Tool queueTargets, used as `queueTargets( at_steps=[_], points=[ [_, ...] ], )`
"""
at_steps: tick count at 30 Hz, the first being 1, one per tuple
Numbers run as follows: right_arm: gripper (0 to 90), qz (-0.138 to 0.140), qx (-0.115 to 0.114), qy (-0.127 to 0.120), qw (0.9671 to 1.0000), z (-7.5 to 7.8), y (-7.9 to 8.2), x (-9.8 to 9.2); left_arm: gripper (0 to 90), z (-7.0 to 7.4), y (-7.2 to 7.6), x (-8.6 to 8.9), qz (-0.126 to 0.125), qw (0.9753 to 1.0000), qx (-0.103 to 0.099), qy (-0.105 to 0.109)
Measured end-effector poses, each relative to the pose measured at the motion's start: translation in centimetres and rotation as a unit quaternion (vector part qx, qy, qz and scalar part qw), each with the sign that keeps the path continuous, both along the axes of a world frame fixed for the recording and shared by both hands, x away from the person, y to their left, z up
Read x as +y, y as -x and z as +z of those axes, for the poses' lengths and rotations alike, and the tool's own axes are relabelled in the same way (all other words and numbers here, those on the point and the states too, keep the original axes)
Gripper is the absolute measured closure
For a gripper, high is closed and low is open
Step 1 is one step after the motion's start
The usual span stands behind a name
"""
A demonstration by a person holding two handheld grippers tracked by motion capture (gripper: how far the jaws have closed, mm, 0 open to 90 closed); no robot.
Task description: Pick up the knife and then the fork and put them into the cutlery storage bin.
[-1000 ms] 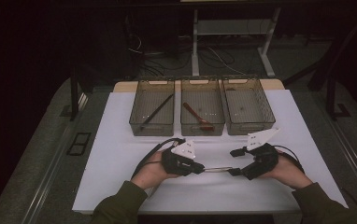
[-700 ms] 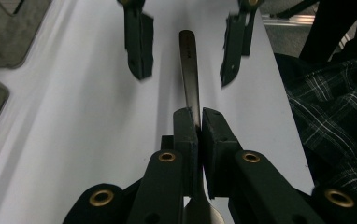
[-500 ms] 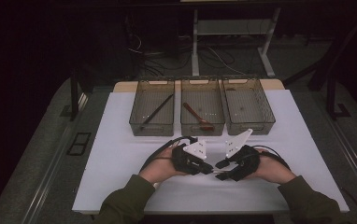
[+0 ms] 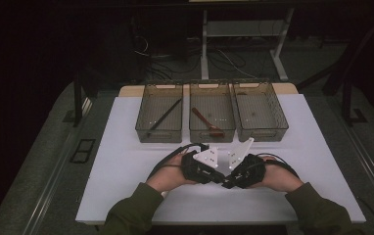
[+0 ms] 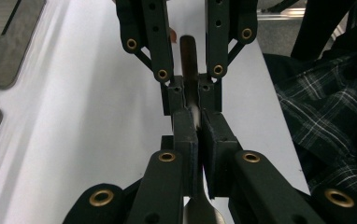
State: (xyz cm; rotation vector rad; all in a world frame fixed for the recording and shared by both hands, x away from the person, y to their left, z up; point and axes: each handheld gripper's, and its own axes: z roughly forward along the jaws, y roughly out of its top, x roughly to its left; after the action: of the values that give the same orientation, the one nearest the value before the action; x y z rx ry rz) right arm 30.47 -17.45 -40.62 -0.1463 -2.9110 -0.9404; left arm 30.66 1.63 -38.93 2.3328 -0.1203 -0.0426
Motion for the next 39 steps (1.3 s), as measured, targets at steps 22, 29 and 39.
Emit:
queueTargets(
  at_steps=[22,29,39],
  points=[
    [86.2,-0.014,0.002,0.013,0.9998,0.2,-0.4,-1.2,48.9,0.8,-1.0,3.9,0.1,0.9919,0.029,0.074],
    [86.1,-0.052,-0.006,0.018,0.9984,0.0,-1.3,-3.0,38.2,0.0,-1.0,7.9,0.182,0.978,0.028,0.097],
    [86.0,-0.137,-0.016,0.006,0.9905,1.0,-2.8,-6.4,21.1,-2.5,1.0,12.3,0.29,0.9502,0.02,0.113]
  ],
)
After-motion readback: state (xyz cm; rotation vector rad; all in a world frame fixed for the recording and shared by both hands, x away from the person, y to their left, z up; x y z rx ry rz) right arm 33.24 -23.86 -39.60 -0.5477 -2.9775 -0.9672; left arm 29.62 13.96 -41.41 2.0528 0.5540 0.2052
